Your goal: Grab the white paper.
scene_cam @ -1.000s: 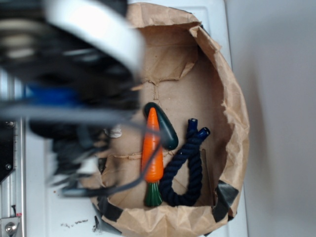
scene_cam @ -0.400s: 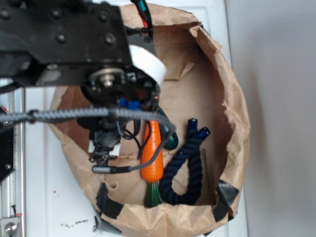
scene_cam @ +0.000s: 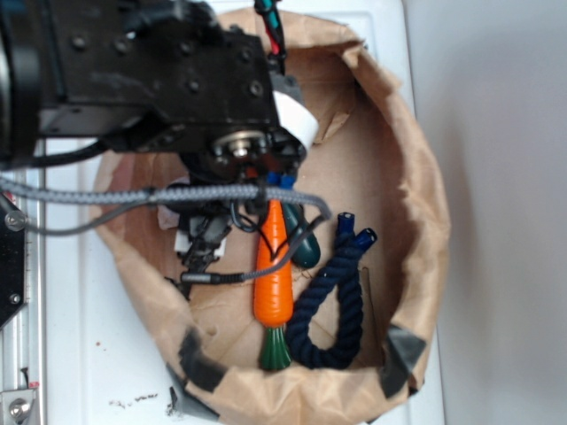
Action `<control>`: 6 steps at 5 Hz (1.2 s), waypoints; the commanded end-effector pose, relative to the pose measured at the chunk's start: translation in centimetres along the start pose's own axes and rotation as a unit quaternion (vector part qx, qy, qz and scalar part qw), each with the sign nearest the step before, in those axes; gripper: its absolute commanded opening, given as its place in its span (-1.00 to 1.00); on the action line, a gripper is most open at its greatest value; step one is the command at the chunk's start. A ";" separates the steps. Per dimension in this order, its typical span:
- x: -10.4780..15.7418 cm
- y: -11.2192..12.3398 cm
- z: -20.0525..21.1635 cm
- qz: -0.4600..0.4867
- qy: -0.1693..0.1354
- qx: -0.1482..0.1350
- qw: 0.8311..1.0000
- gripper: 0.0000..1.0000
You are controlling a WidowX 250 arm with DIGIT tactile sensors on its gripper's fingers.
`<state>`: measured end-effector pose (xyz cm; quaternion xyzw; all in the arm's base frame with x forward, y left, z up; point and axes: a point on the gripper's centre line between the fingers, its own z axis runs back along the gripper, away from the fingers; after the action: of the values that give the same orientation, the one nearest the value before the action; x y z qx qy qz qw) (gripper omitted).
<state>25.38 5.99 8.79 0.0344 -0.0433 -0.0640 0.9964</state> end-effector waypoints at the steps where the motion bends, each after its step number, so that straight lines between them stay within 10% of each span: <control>1: 0.0 1.7 -1.9 0.021 0.009 0.045 0.999 1.00; 4: -2.7 -2.2 -1.9 -0.004 0.038 -0.056 0.998 1.00; 6: -1.3 -2.5 -2.0 -0.003 0.042 -0.056 0.998 1.00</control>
<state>23.12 3.71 5.28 -0.0250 0.0226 -0.0698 0.9970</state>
